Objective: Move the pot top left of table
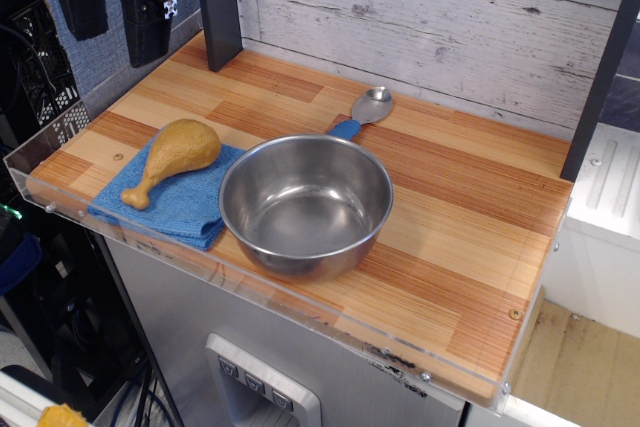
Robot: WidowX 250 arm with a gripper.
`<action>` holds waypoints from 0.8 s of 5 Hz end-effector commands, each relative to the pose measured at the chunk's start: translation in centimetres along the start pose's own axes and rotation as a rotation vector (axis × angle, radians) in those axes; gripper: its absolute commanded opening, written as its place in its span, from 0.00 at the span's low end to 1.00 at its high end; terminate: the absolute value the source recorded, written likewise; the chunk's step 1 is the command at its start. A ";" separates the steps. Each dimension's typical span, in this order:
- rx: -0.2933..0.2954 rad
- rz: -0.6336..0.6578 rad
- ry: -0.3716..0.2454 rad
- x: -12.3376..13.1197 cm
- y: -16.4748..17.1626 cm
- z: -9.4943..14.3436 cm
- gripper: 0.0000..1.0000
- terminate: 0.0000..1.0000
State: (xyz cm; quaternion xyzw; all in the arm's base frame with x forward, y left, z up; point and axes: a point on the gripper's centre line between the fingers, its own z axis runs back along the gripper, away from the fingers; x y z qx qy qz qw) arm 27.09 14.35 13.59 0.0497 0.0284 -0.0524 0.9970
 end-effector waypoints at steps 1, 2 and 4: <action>0.000 0.000 0.000 0.0 0.0 0.0 1.00 0.00; 0.040 -0.023 -0.028 0.7 -2.1 -1.6 1.00 0.00; 0.075 -0.094 -0.057 0.9 -6.3 -2.7 1.00 0.00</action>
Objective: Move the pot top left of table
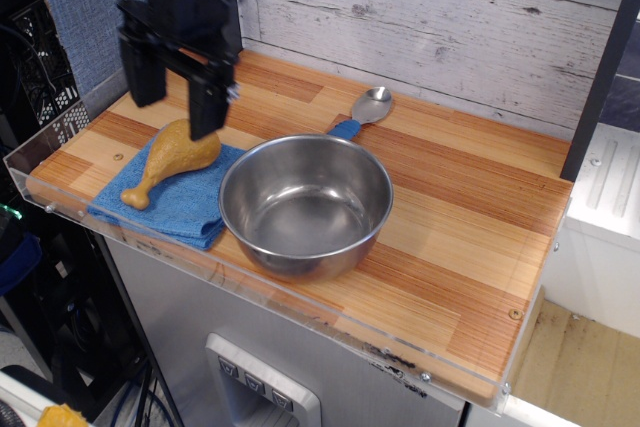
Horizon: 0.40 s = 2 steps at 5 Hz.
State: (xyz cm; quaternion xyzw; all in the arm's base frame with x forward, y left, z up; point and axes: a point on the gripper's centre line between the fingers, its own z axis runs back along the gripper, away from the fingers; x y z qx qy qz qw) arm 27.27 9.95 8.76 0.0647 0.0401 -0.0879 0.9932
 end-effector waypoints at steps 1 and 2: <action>0.049 -0.036 -0.085 0.3 -2.7 0.8 1.00 0.00; 0.034 -0.035 -0.079 0.9 -3.1 -0.4 1.00 0.00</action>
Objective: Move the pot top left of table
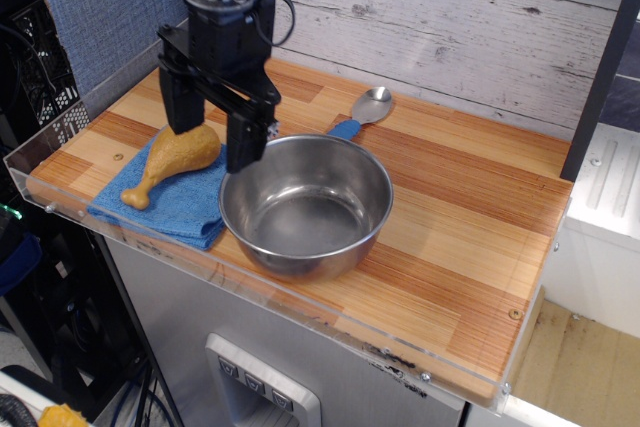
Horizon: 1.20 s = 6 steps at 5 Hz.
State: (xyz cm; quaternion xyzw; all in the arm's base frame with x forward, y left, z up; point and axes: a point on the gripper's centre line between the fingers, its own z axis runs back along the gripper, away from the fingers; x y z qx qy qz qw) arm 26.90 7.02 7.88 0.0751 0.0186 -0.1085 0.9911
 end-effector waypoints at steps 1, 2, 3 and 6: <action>0.018 -0.005 -0.029 1.3 -0.4 -0.9 1.00 0.00; 0.028 -0.013 -0.014 1.6 -0.8 -2.2 1.00 0.00; 0.033 -0.014 0.010 1.9 -1.2 -3.4 1.00 0.00; 0.013 -0.006 -0.008 1.9 -1.2 -2.8 0.00 0.00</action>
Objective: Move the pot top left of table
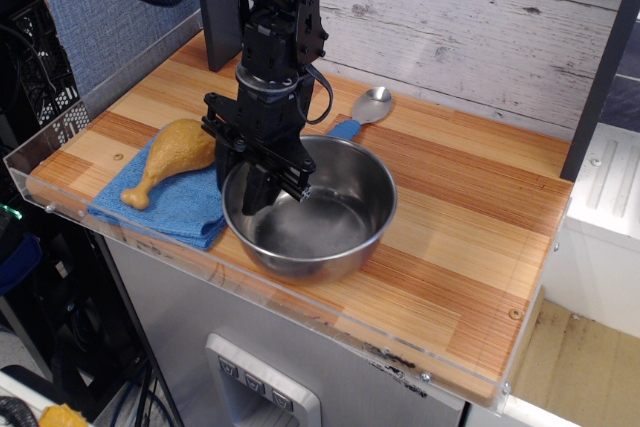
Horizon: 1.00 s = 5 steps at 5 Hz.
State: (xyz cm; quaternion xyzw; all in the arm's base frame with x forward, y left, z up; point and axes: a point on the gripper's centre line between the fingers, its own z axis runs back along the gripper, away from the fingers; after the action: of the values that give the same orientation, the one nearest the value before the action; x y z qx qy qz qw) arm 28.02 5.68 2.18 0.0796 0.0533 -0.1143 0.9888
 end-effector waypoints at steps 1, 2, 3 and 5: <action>-0.033 0.007 -0.120 -0.8 0.8 4.1 0.00 0.00; -0.139 -0.093 -0.185 -1.2 0.5 6.0 0.00 0.00; -0.164 -0.103 -0.199 -1.1 2.1 7.1 0.00 0.00; -0.140 0.053 -0.145 1.5 9.7 5.3 0.00 0.00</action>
State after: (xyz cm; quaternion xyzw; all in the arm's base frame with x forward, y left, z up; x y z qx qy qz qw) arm 32.32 13.15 6.86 -0.0088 0.0093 -0.0903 0.9958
